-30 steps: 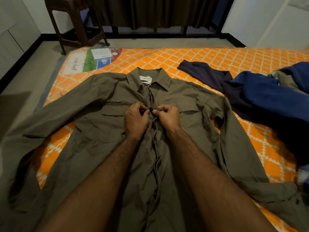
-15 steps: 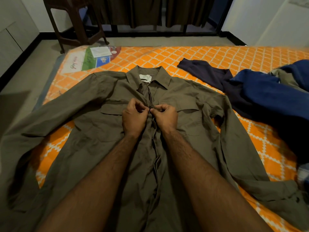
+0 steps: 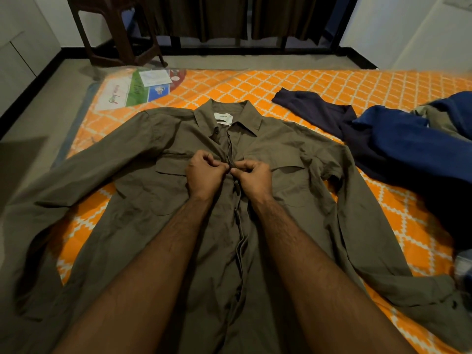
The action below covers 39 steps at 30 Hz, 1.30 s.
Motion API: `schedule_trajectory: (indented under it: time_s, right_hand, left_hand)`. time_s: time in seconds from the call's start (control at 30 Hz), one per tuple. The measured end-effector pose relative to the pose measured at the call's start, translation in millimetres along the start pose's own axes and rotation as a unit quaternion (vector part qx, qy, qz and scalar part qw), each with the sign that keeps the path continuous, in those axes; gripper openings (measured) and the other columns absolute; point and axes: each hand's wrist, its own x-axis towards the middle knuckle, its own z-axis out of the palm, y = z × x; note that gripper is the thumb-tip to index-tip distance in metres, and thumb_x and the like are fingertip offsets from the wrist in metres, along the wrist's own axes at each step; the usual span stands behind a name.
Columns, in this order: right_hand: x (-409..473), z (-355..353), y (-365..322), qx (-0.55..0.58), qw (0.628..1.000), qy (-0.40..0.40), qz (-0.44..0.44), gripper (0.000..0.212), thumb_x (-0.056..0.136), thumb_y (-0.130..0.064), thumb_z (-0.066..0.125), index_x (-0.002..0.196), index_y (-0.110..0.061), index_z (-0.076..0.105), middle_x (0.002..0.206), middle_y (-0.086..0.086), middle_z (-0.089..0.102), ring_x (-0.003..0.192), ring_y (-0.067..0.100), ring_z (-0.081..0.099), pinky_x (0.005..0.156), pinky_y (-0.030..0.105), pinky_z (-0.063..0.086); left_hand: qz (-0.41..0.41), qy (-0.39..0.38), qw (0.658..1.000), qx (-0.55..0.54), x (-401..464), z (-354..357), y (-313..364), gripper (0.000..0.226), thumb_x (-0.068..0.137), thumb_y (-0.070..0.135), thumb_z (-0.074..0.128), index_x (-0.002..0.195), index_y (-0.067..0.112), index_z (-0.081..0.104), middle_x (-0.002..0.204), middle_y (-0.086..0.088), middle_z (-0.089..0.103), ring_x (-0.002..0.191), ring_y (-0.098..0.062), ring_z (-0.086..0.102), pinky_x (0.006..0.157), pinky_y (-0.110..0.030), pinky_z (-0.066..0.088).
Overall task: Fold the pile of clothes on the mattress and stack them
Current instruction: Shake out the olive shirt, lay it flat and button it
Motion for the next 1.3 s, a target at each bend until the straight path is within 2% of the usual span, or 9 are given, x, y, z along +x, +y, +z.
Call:
schedule_trajectory:
  time_s: [0.37,0.5,0.6,0.67,0.87,0.97,1.07,1.2,1.3]
  right_hand:
    - [1,-10,-3,0.023,0.996,-0.077,0.031,0.018,0.091,-0.004,0.069,0.108,0.001,0.074,0.101,0.015,0.075,0.098,0.026,0.072,0.094,0.043,0.057]
    - [-12,-22,-13,-0.056,0.990,-0.132,-0.011,0.030,0.101,-0.015,0.057,0.128,-0.005,0.066,0.125,0.014,0.067,0.119,0.027,0.062,0.107,0.045,0.047]
    - [-38,-31,-15,-0.169,0.971,-0.165,-0.037,0.063,0.103,-0.042,0.050,0.158,-0.020,0.028,0.161,0.005,0.033,0.147,0.025,0.031,0.121,0.048,0.026]
    - [-74,-44,-10,-0.210,0.964,-0.159,-0.049,0.075,0.102,-0.053,0.046,0.162,-0.027,0.009,0.168,-0.002,0.016,0.152,0.019,0.017,0.123,0.048,0.016]
    - [-183,-80,16,-0.336,0.907,-0.216,-0.134,0.059,0.103,-0.061,0.030,0.158,-0.043,0.019,0.167,-0.014,0.010,0.155,0.012,0.000,0.122,0.041,-0.007]
    - [-227,-101,12,-0.415,0.841,-0.296,-0.179,0.064,0.096,-0.072,0.029,0.155,-0.055,0.010,0.167,-0.019,-0.003,0.153,0.012,-0.014,0.119,0.051,-0.015]
    - [-262,-123,13,-0.430,0.809,-0.344,-0.204,0.078,0.095,-0.074,0.035,0.158,-0.047,-0.002,0.167,-0.019,-0.006,0.152,0.010,-0.015,0.118,0.051,-0.018]
    - [-289,-145,16,-0.462,0.791,-0.353,-0.193,0.094,0.095,-0.070,0.038,0.161,-0.023,-0.010,0.169,-0.005,-0.008,0.155,0.013,-0.008,0.123,0.056,-0.005]
    - [-310,-152,14,-0.539,0.744,-0.353,-0.174,0.099,0.087,-0.064,0.038,0.161,-0.018,-0.010,0.168,0.005,-0.015,0.155,0.020,-0.010,0.123,0.056,-0.006]
  left_hand:
    - [0.013,-0.042,0.999,0.003,0,-5,0,0.030,0.078,0.008,0.082,0.077,0.020,0.054,0.082,-0.006,0.073,0.079,-0.019,0.072,0.077,-0.036,0.060]
    - [0.053,-0.182,0.981,0.046,-5,-20,2,0.027,0.090,0.006,0.069,0.114,0.010,0.057,0.105,-0.004,0.067,0.104,-0.021,0.066,0.092,-0.030,0.054]
    - [0.186,-0.220,0.932,0.221,-27,-41,5,0.047,0.095,0.021,0.065,0.139,0.012,0.048,0.135,-0.008,0.056,0.126,-0.024,0.051,0.107,-0.035,0.039]
    - [0.200,-0.222,0.908,0.293,-55,-60,4,0.054,0.100,0.034,0.056,0.149,0.017,0.041,0.152,-0.006,0.044,0.140,-0.024,0.039,0.115,-0.041,0.028]
    - [0.193,-0.271,0.818,0.469,-139,-127,-13,0.082,0.090,0.069,0.004,0.160,0.026,0.015,0.168,0.003,0.008,0.155,-0.017,0.004,0.125,-0.049,0.002]
    - [0.174,-0.293,0.816,0.467,-178,-154,-4,0.094,0.082,0.077,-0.002,0.159,0.026,0.020,0.168,0.001,0.012,0.155,-0.019,0.006,0.124,-0.052,0.005]
    - [0.193,-0.342,0.791,0.469,-227,-176,15,0.102,0.080,0.087,-0.001,0.158,0.026,0.023,0.166,-0.001,0.020,0.152,-0.021,0.017,0.121,-0.051,0.018]
    - [0.302,-0.354,0.681,0.566,-285,-203,17,0.105,0.082,0.089,0.023,0.155,0.015,0.033,0.157,-0.013,0.038,0.136,-0.035,0.047,0.094,-0.059,0.047]
    - [0.318,-0.339,0.628,0.624,-299,-213,7,0.082,0.080,0.063,0.042,0.141,0.010,0.056,0.145,-0.016,0.054,0.113,-0.038,0.063,0.070,-0.058,0.056]
